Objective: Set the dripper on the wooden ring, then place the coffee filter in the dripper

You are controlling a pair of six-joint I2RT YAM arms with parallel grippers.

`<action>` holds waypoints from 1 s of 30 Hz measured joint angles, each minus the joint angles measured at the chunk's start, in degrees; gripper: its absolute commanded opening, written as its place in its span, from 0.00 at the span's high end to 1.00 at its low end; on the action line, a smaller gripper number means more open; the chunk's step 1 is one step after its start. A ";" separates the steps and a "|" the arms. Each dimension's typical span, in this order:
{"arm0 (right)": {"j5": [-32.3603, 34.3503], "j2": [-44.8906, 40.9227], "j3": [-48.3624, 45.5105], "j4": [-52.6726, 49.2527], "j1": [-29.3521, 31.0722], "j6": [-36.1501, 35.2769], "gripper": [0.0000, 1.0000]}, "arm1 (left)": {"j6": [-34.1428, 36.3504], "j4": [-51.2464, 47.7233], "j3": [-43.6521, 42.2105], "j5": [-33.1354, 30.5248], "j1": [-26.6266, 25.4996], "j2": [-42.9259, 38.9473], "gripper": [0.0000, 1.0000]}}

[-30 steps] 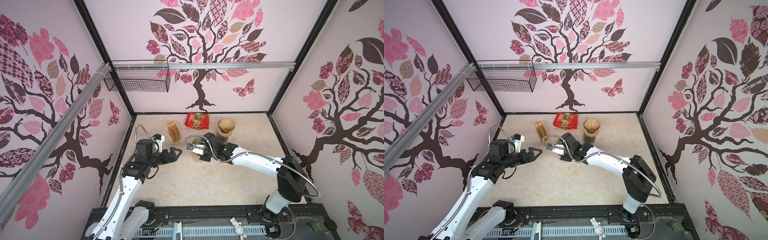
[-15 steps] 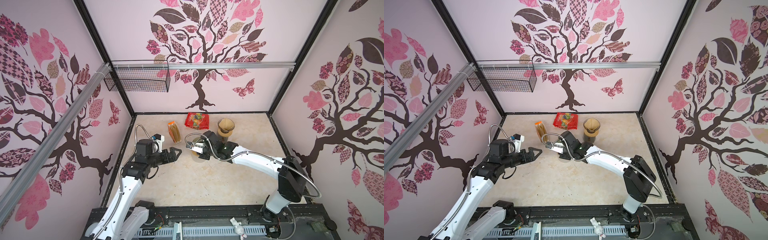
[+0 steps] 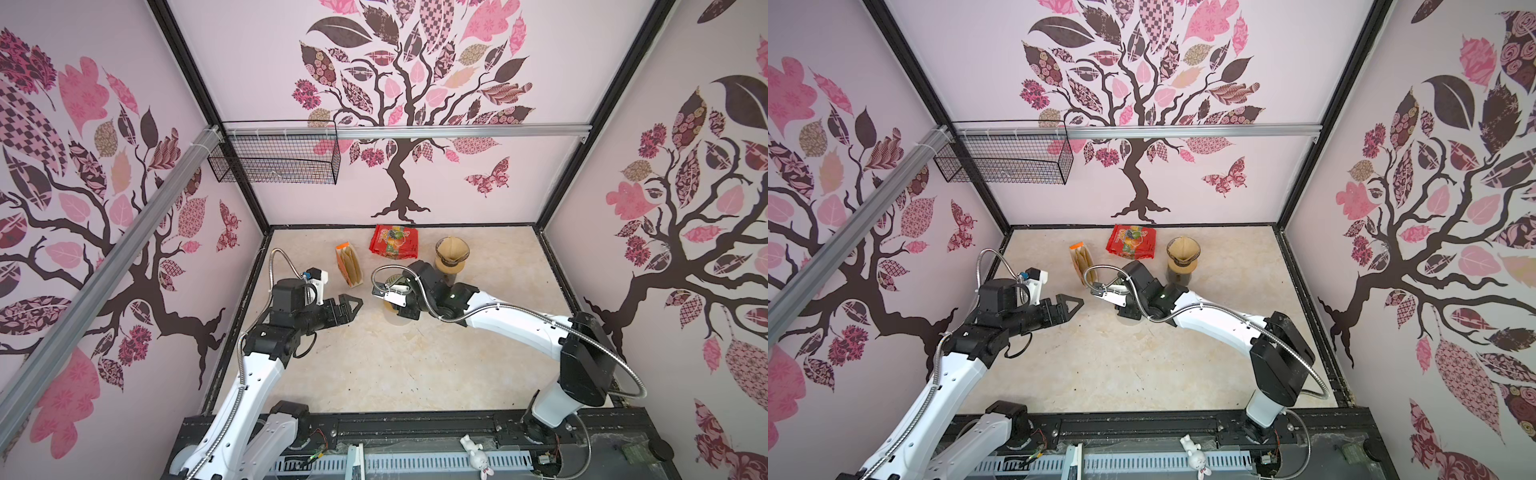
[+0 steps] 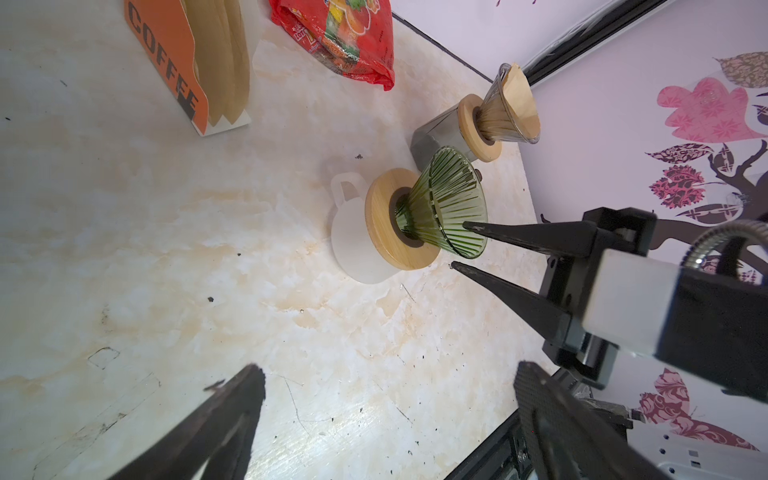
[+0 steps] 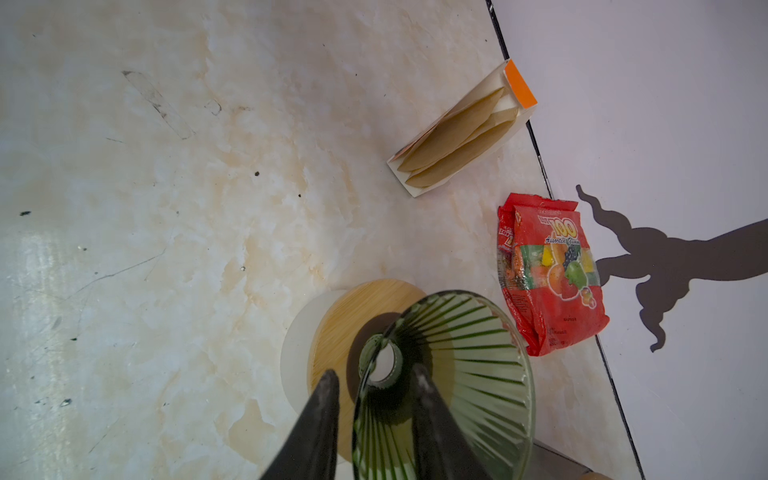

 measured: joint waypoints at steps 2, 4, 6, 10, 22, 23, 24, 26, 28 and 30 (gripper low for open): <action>-1.11 -1.46 -0.13 0.57 -0.33 0.81 0.67 | 0.02 -0.02 0.00 -0.35 0.00 -0.02 0.03; -2.08 -3.19 -0.50 1.51 -0.76 1.53 0.66 | -0.02 -0.07 0.00 -0.76 0.00 -0.20 0.03; -3.21 -4.83 -0.74 2.47 -1.49 2.67 0.65 | -0.13 -0.20 0.00 -1.49 0.00 -0.46 0.03; -4.72 -7.28 -1.07 5.35 -2.99 5.81 0.58 | -0.63 -1.05 0.00 -4.24 0.00 -0.94 0.03; 2.95 -8.66 4.81 4.70 -4.26 28.00 0.00 | -4.57 -4.37 0.50 -14.69 0.00 -4.63 0.03; 3.65 -8.20 7.43 3.78 -4.76 30.01 0.00 | -4.72 -4.48 0.72 -14.82 0.00 -4.50 0.03; 4.00 -7.76 9.68 3.26 -5.64 32.54 0.00 | -4.90 -4.39 0.92 -14.86 0.00 -4.42 0.03; 4.57 -7.63 12.31 2.80 -7.56 37.22 0.00 | -5.14 -3.96 1.42 -14.67 0.00 -4.20 0.03; 4.55 -7.91 12.46 3.02 -9.29 41.20 0.00 | -5.38 -3.08 1.97 -13.73 0.00 -3.76 0.03; 4.26 -8.39 10.19 4.39 -10.75 44.54 0.00 | -5.84 -2.14 2.89 -12.04 0.04 -2.69 0.04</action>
